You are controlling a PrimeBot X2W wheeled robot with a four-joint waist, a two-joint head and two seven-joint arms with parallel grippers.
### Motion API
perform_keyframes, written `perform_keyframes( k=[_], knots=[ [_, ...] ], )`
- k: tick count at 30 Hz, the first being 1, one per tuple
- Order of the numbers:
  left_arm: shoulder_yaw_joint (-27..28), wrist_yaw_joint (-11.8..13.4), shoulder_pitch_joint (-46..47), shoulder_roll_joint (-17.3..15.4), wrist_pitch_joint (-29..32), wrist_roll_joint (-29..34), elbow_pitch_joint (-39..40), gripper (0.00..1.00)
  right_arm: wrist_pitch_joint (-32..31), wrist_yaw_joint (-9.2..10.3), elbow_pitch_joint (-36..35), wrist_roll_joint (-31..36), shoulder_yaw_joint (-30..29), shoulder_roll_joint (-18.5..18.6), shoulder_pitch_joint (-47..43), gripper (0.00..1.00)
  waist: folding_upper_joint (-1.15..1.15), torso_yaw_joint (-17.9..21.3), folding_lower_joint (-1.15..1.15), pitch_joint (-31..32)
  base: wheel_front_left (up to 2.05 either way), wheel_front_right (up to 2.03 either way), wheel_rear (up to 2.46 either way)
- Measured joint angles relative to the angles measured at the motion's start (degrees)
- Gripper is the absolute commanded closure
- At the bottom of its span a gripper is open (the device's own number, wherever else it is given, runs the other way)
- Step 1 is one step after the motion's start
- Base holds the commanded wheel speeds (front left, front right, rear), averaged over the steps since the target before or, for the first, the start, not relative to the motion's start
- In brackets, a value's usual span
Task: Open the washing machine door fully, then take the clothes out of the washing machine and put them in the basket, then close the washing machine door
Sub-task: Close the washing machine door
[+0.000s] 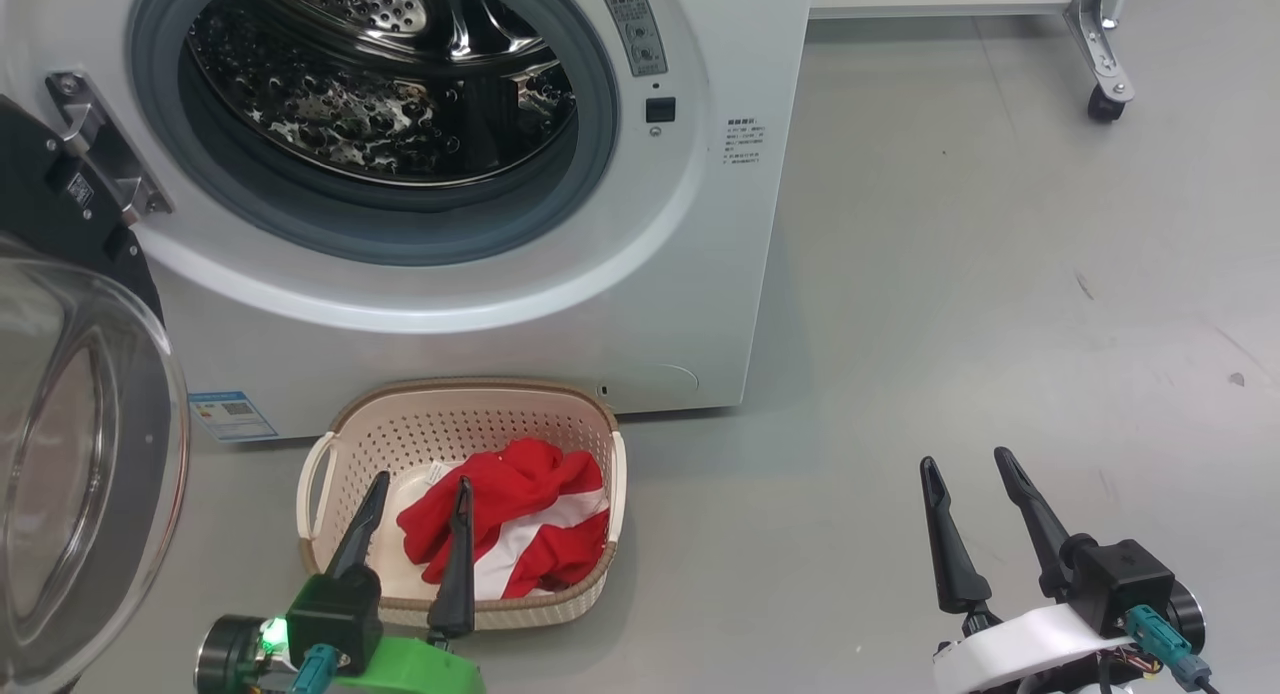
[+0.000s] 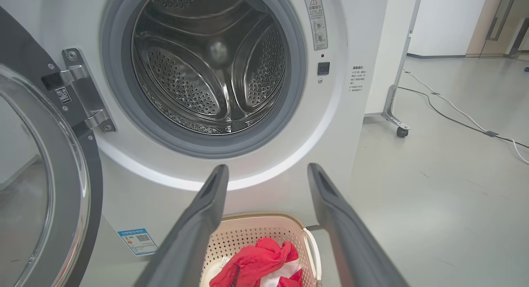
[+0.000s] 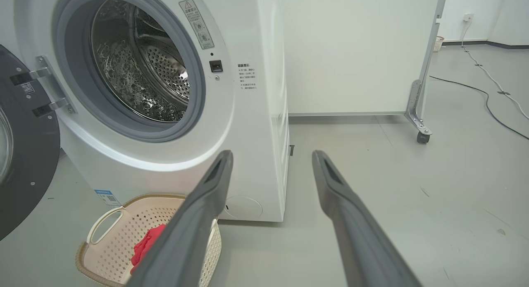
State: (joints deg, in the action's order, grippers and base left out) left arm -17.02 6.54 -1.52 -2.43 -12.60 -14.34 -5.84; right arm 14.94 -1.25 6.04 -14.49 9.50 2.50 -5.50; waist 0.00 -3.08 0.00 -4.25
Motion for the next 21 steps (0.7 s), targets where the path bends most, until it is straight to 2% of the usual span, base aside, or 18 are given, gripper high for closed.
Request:
perform_keyframes(
  k=[10,21],
  knots=[
    [-0.46,0.24,-0.02,-0.02,0.0,0.0,0.64,0.0,0.0,0.36,0.0,0.0,0.0,-0.03,0.0,0.0,0.0,-0.14,0.0,0.03,-0.91,0.91,0.0],
    [-0.65,0.25,-0.03,-0.04,0.01,0.0,0.78,0.0,0.0,0.37,-0.02,0.0,-0.12,-0.05,0.0,0.0,0.0,-0.36,0.0,0.28,-0.48,0.48,0.0]
  ],
)
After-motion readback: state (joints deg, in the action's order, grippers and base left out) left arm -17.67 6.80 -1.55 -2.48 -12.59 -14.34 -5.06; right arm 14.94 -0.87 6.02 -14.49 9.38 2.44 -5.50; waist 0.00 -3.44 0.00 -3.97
